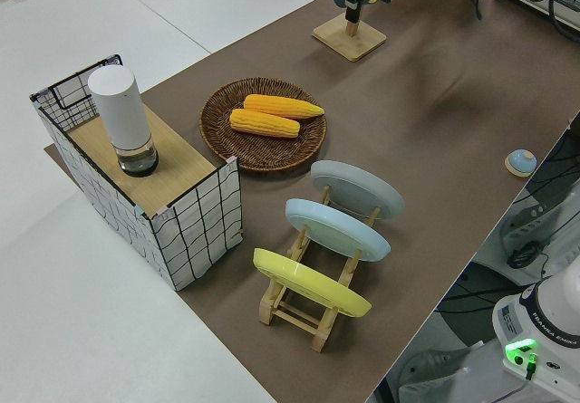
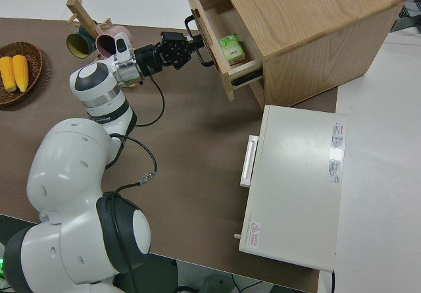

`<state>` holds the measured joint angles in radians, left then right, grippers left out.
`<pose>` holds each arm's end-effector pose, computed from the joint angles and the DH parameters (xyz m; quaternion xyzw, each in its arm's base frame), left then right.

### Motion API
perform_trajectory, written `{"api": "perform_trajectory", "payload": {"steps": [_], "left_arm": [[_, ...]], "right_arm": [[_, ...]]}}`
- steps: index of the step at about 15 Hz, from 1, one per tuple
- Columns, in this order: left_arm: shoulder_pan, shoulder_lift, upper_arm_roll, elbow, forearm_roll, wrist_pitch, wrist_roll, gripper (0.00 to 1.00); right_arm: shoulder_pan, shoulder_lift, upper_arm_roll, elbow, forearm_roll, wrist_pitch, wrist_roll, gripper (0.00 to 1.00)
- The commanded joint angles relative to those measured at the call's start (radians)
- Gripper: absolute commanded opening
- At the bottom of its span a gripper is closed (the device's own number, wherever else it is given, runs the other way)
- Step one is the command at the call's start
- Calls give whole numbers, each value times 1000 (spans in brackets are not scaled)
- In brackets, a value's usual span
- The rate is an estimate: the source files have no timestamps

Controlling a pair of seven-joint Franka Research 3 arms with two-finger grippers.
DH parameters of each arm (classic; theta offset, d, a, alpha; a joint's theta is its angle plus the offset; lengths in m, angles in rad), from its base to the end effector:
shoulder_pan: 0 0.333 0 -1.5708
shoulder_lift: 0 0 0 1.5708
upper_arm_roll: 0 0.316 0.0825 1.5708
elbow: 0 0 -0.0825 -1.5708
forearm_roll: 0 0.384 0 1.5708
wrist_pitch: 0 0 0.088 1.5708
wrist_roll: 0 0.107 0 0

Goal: Slide drawer open with right arm
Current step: 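Pull the handle toward the robot with the right gripper, sliding drawer out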

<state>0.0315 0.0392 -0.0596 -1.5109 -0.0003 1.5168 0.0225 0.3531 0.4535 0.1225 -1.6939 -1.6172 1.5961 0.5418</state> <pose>0.5612 -0.0151 0.6261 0.9995 -0.0253 -0.0166 0.0013 0.6368 0.1975 0.3916 0.6910 0.1914 0.1654 0.6771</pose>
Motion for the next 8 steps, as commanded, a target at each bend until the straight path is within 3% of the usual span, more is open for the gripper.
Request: {"api": "perform_trajectory", "payload": {"steps": [1,8], "left_arm": [[4,11,-6,26,17,-20,10,993],[4,11,-6,24,17,-20,10,993]], "right_arm": [[76,17,16,13,26,25,-108,0],[178,19,16,20,71,-41,-108,0]]}}
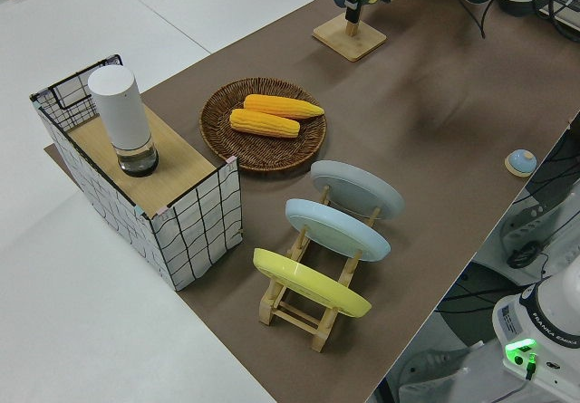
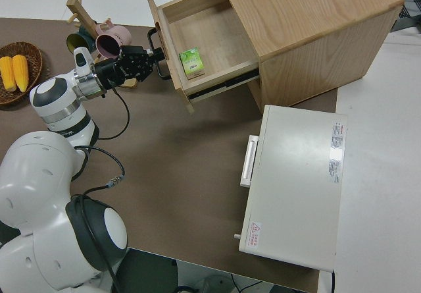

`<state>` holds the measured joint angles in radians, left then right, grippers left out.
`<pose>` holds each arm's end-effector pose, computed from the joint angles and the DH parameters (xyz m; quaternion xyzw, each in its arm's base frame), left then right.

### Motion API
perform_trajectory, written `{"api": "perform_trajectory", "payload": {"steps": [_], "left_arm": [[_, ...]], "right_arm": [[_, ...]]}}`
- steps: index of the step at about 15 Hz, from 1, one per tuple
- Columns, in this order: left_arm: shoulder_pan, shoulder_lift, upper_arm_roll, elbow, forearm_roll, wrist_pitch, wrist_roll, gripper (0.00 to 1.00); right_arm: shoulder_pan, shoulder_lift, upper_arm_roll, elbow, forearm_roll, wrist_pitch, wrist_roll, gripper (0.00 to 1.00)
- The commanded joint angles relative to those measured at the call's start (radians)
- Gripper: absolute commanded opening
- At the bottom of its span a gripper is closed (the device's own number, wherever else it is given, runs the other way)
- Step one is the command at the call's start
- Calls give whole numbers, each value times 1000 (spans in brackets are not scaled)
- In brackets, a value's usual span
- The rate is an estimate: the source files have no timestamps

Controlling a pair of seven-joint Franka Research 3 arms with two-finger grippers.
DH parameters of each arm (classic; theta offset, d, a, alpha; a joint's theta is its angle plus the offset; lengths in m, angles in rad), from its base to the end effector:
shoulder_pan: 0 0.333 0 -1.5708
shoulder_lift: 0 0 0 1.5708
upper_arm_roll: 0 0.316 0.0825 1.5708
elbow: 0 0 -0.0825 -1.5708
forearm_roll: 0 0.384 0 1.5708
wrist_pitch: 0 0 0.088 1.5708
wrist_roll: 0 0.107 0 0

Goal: Slide drawer open with right arm
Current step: 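Pull the handle toward the robot with the right gripper, sliding drawer out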

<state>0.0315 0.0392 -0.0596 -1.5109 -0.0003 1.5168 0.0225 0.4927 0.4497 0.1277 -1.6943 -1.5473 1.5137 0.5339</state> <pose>0.5612 -0.0151 0.6261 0.9995 -0.0253 -0.0166 0.0013 0.5962 0.2743 0.3920 0.6917 0.2090 0.1734 0.6692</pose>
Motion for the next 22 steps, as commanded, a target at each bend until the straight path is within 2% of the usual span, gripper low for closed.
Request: {"api": "perform_trajectory", "payload": {"steps": [1,4,10,12,15,16,17,18,19,22], "left_arm": [[4,11,-6,26,17,-20,10,993],[4,11,-6,26,17,-20,10,993],[4,11,-6,26,17,-20,10,993],[4,11,-6,24,17,-20,10,993],[4,11,-6,26,17,-20,10,993],[4,11,-6,24,17,-20,10,993],[4,11,-6,24,17,-20,10,993],[4,11,-6,24,17,-20,10,993],[4,11,-6,24,17,-20,10,993],[4,11,-6,26,17,-20,10,993]], "right_arm": [[46,23,10,22,9,37,-101,0],[67,23,10,24,15,26,-101,0],[72,24,10,33,26,17,-100,0],[95,40,10,54,36,7,-100,0],[95,41,10,56,36,0,-98,0],[95,41,10,56,36,0,-98,89],[95,41,10,56,36,0,-97,374],[93,41,10,56,36,0,-94,731],[92,41,10,56,36,0,-91,979],[93,41,10,56,36,0,-91,983]]}}
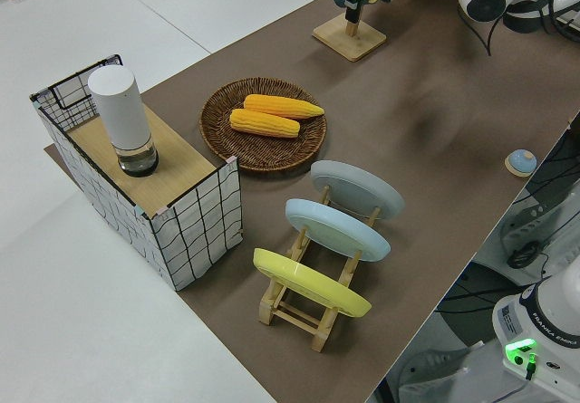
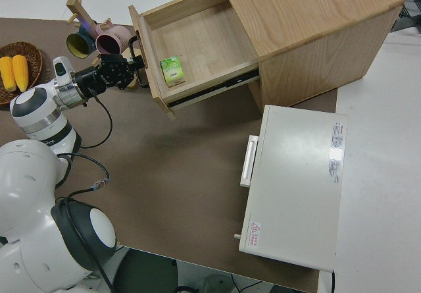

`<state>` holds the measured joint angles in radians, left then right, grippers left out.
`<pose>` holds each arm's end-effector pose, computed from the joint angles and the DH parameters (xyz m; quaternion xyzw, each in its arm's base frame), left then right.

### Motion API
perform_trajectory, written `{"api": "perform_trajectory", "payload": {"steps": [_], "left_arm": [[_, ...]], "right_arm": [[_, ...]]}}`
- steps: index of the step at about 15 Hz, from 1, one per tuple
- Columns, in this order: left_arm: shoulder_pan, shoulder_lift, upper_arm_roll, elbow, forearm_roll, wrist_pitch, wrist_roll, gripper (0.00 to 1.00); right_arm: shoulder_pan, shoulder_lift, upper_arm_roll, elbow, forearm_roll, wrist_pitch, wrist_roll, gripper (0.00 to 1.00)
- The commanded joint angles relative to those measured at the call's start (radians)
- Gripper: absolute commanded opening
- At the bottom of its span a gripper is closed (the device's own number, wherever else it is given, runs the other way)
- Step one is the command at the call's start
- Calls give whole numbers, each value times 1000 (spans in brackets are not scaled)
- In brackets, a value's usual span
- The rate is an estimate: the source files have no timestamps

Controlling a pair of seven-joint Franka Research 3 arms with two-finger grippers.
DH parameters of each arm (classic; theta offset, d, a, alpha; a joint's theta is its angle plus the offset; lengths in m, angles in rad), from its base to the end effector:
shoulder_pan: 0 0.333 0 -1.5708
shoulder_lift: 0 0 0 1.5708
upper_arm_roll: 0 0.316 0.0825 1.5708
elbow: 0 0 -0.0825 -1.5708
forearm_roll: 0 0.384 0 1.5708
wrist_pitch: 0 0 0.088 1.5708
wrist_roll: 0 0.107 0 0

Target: Slide drawer open with right arm

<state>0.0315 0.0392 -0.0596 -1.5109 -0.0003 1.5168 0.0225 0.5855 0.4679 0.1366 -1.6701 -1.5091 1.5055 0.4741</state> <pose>0.5612 -0.0151 0.6261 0.9995 -0.0253 -0.0166 0.0013 0.5682 0.3335 0.3872 0.6876 0.2575 0.1751 0.6559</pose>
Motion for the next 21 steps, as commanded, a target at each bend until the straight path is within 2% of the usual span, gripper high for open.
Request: {"api": "perform_trajectory", "payload": {"steps": [1,8,9,13,17,18,19,21], "left_arm": [[4,11,-6,24,17,-20,10,993],[4,11,-6,26,17,-20,10,993],[4,11,-6,26,17,-20,10,993],[4,11,-6,26,17,-20,10,993],[4,11,-6,24,17,-20,10,993],[4,11,-6,26,17,-20,10,993],[4,11,-6,26,17,-20,10,993],[4,11,-6,26,17,-20,10,993]], "right_arm": [[2,23,1,32,-2,9,-29,983],[2,20,4,35,1,5,-35,983],[2,17,15,36,18,-7,-38,983],[28,8,27,154,229,-33,-40,983],[16,-38,29,223,426,-30,-48,983],[1,-58,29,252,510,-24,-49,983],[-24,-86,29,266,585,-18,-58,983],[-85,-165,29,273,760,18,-80,983]]}}
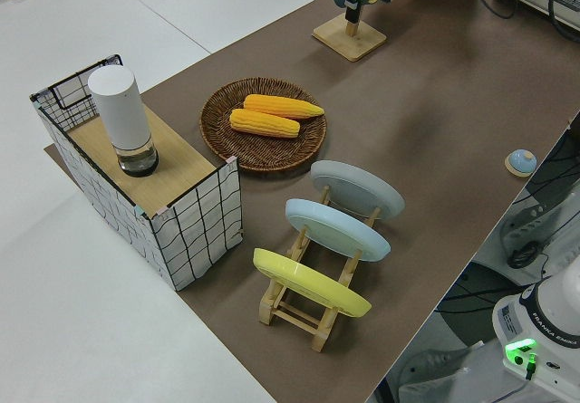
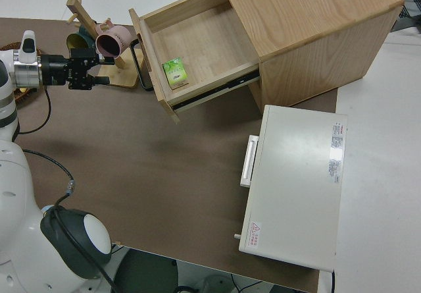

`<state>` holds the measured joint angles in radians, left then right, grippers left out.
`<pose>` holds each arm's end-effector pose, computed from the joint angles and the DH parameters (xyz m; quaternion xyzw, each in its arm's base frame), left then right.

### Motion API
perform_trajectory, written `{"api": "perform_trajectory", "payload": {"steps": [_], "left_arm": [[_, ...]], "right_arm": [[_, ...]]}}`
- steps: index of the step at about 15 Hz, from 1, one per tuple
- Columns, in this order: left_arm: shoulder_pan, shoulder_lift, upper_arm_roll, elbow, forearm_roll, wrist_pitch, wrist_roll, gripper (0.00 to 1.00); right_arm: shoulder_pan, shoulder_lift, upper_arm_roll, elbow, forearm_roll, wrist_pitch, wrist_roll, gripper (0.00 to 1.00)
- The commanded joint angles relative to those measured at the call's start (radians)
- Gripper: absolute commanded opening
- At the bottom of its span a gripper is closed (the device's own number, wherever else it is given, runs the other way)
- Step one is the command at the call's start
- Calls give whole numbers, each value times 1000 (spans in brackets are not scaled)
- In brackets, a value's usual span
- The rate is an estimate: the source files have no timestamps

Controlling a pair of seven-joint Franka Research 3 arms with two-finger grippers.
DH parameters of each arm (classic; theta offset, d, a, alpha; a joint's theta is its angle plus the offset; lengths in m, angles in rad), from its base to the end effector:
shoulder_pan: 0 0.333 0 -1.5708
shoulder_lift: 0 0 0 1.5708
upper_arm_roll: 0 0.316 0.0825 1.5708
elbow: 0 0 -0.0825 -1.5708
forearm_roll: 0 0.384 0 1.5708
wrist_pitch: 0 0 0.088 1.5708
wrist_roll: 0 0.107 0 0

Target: Slide drawer open with right arm

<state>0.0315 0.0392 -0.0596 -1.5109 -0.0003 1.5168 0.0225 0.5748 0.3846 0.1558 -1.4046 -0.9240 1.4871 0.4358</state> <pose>0.5612 -0.0151 0.6261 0.9995 -0.0253 -0.0166 0.0013 0.5549 0.3516 0.5053 0.8842 0.1595 0.1182 0.4229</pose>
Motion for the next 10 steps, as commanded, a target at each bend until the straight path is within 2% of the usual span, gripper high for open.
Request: {"api": "perform_trajectory", "payload": {"steps": [1,4,5,7,10], "left_arm": [[4,11,-6,24,17,-20,10,993],[4,11,-6,26,17,-20,10,993],[4,11,-6,26,17,-20,10,993],[4,11,-6,26,17,-20,10,993],[4,11,-6,24,17,-20,10,993]], "right_arm": [[-104,-108,10,7,232,38,-45,983],[-252,-208,16,7,503,67,-78,983],[-288,-222,16,7,560,67,-80,983],[-398,-254,16,7,708,67,-119,983],[-568,-277,16,0,875,81,-285,983]]}}
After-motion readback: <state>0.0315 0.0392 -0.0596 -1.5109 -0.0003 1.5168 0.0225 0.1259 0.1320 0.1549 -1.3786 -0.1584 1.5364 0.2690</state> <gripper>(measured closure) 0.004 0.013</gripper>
